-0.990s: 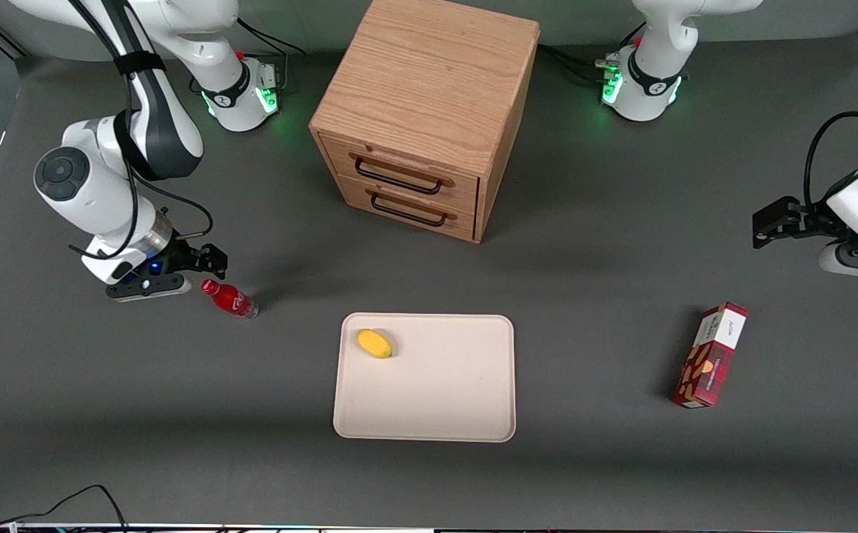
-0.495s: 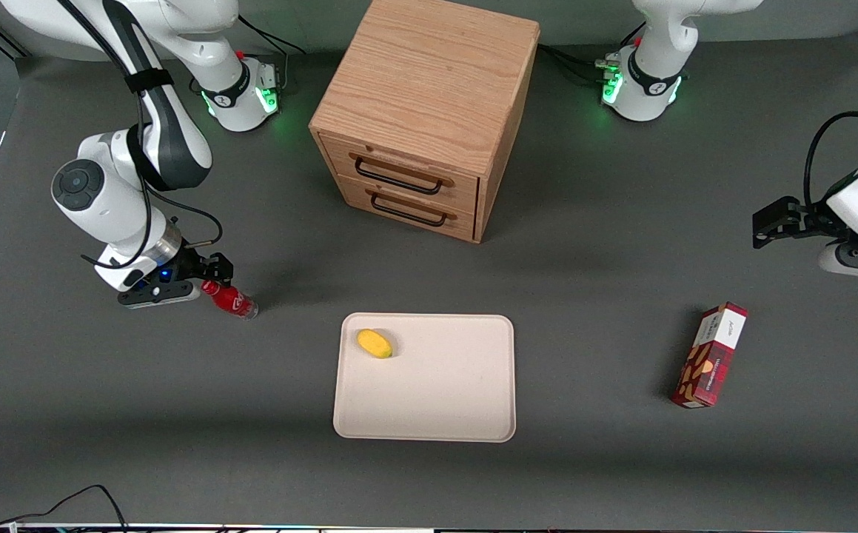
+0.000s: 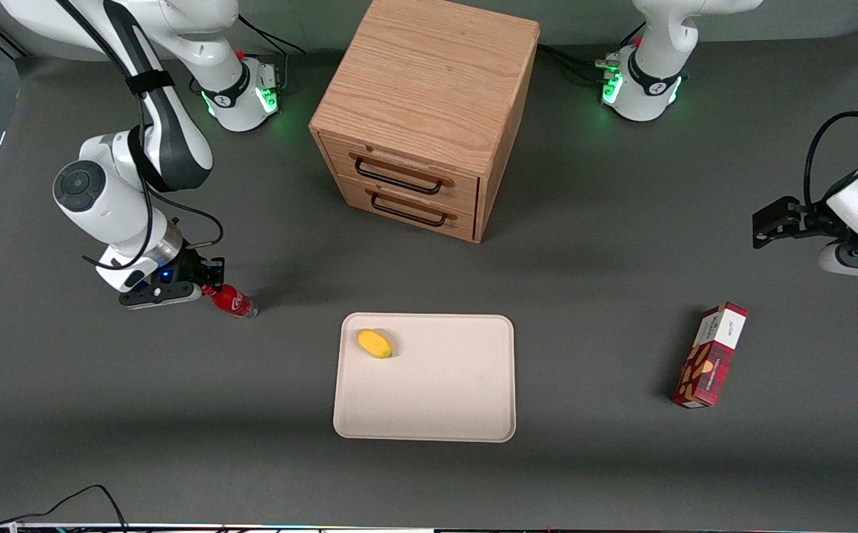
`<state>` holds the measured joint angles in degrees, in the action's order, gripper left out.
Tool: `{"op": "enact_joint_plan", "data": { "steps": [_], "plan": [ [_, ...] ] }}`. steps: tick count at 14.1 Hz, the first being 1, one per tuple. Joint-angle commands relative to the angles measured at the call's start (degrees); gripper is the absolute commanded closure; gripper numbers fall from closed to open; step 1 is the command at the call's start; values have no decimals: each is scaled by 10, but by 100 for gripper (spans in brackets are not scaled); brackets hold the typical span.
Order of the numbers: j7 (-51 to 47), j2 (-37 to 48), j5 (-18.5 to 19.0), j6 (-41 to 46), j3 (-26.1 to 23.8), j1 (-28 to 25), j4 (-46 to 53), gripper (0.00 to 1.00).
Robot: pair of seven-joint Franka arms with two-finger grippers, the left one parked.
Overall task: Place coke bottle on tray
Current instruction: 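Close the right gripper on the bottle's cap end and lift it, then carry the held bottle over to the white tray beside the lemon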
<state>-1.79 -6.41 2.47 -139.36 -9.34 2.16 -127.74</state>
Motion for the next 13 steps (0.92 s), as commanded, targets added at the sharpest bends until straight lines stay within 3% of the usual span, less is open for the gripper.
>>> {"op": "enact_joint_plan", "data": {
  "steps": [1,3,6,9,11,13],
  "plan": [
    [-23,12,12,-2,-2,0,-3,100],
    [-38,36,11,59,-2,0,26,100],
    [-37,39,4,257,-2,7,163,100],
    [-37,25,3,394,0,10,298,100],
    [-37,4,-12,452,1,9,372,100],
    [-41,-3,-31,458,1,6,405,100]
  ]
}}
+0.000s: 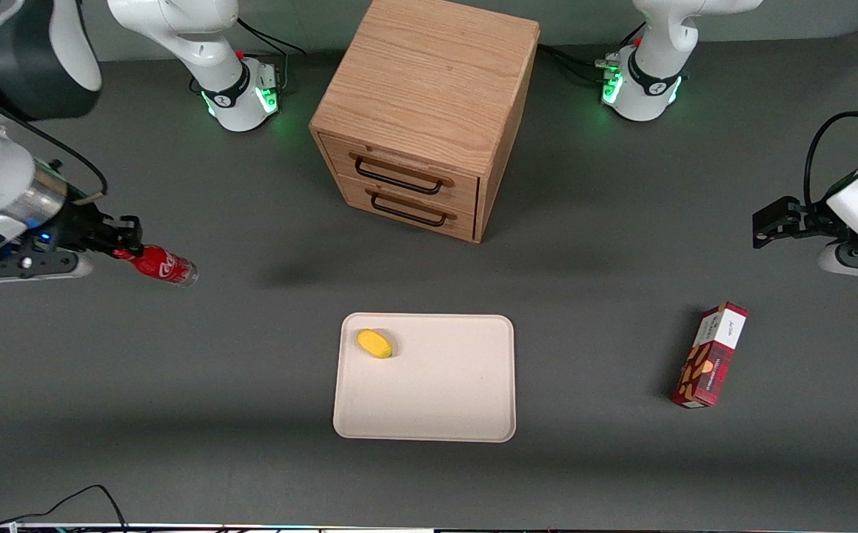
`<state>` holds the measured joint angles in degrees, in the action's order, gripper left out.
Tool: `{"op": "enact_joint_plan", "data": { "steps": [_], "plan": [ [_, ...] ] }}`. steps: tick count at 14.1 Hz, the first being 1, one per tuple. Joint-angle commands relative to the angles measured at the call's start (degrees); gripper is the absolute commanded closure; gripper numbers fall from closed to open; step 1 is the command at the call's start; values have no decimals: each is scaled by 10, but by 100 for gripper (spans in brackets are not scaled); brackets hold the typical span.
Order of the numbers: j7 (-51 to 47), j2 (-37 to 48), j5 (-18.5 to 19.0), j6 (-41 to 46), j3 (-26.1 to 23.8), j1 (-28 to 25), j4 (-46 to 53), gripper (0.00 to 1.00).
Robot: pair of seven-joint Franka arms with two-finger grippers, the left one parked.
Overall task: Place coke bottle on tray
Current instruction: 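Carry the held bottle over to the white tray beside the lemon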
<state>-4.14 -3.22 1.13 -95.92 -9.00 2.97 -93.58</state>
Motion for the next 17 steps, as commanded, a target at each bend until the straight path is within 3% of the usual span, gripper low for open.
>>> {"op": "enact_joint_plan", "data": {
  "steps": [1,3,9,11,17],
  "plan": [
    [-34,-49,-17,22,-3,-8,77,100],
    [-42,-102,-17,18,-15,-19,117,100],
    [-51,-309,2,-46,-12,-136,297,100],
    [-53,-336,29,-108,-12,-154,299,100],
    [-68,-410,39,-221,-9,-185,317,100]
  ]
}}
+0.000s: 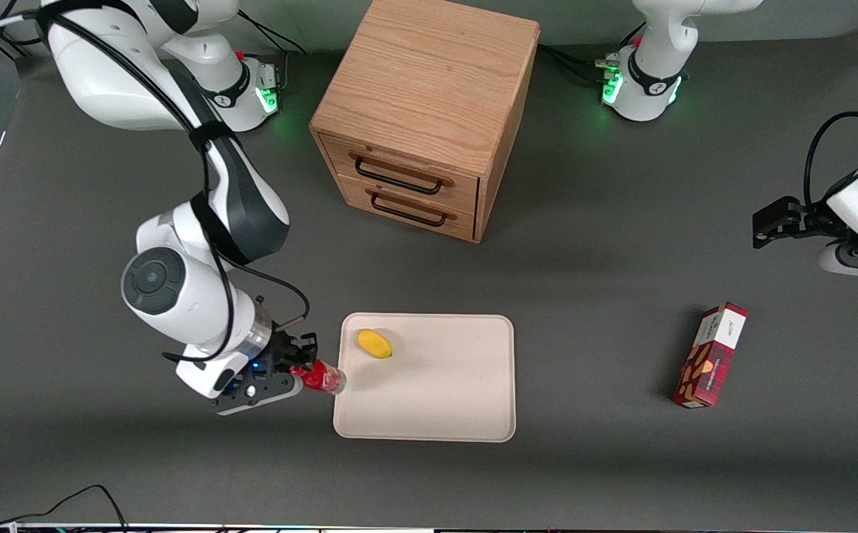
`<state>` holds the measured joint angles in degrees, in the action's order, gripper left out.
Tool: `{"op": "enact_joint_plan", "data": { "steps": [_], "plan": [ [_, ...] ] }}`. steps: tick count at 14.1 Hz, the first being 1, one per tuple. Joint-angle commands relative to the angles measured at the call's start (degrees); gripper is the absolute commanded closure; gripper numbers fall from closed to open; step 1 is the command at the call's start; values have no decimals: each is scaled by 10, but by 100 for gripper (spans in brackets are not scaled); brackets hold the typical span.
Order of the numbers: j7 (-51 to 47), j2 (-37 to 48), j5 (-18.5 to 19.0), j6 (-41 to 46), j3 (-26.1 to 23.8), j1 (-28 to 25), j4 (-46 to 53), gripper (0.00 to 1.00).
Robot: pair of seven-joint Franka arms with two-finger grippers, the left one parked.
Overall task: Place coke bottle on tray
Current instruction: 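Carry the held bottle over to the white tray beside the lemon, then lower the bottle onto the tray and open the right gripper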
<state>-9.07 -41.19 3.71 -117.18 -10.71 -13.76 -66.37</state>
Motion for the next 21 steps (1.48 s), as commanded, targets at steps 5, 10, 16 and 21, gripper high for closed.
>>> {"op": "enact_joint_plan", "data": {
  "steps": [5,10,16,21],
  "plan": [
    [-33,-70,12,-54,72,-80,58,100],
    [-37,-90,12,-77,72,-82,59,100],
    [-38,-93,10,-79,71,-80,58,0],
    [-35,-47,3,-32,64,-58,52,0]
  ]
}}
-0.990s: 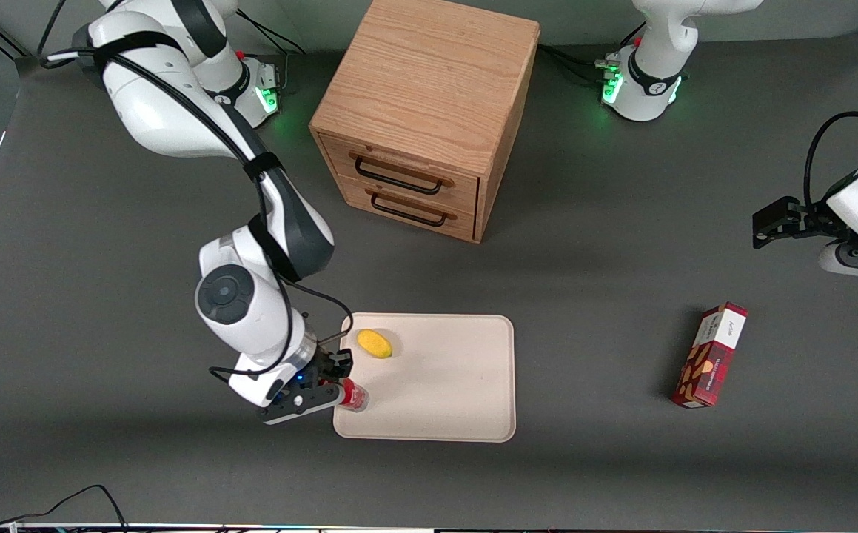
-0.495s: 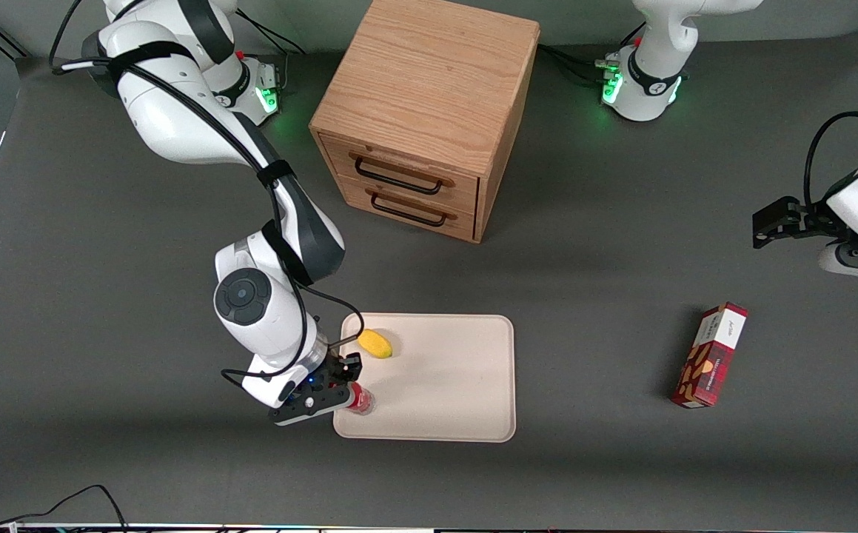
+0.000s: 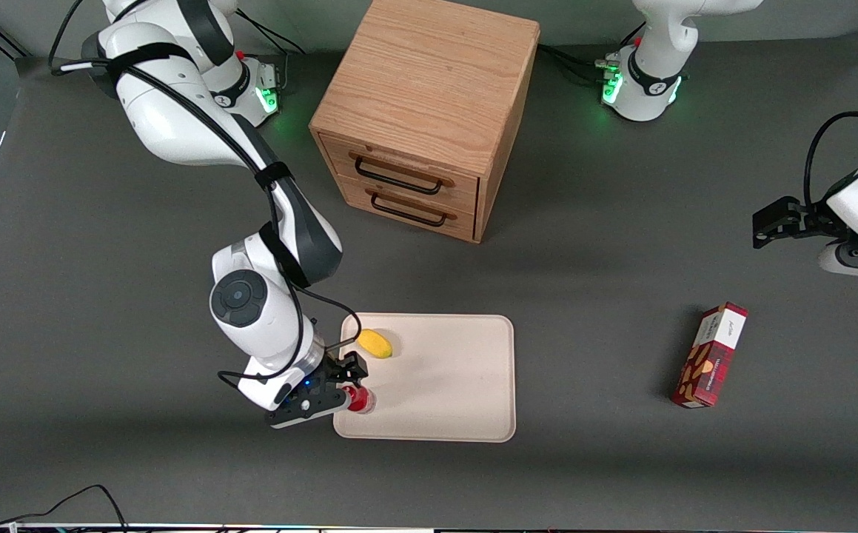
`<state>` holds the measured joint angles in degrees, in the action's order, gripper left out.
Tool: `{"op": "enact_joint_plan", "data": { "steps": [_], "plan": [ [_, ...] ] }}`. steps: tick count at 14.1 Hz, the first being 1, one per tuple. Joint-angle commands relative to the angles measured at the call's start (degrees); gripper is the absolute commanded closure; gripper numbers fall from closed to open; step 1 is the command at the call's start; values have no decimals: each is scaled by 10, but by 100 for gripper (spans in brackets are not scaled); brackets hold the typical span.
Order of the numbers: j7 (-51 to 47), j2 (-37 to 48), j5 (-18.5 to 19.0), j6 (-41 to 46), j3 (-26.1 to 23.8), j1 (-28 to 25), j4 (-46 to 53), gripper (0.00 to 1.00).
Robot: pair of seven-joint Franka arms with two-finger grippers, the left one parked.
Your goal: Place coke bottle on tray
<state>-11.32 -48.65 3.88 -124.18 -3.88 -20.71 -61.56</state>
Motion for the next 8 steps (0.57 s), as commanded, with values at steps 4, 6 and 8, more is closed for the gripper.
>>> {"op": "enact_joint_plan", "data": {
  "steps": [4,6,8],
  "plan": [
    [-13,193,1,114,-6,34,-156,0],
    [-15,282,1,112,-7,58,-255,0],
    [-12,350,-27,112,-13,88,-327,0]
  ]
}}
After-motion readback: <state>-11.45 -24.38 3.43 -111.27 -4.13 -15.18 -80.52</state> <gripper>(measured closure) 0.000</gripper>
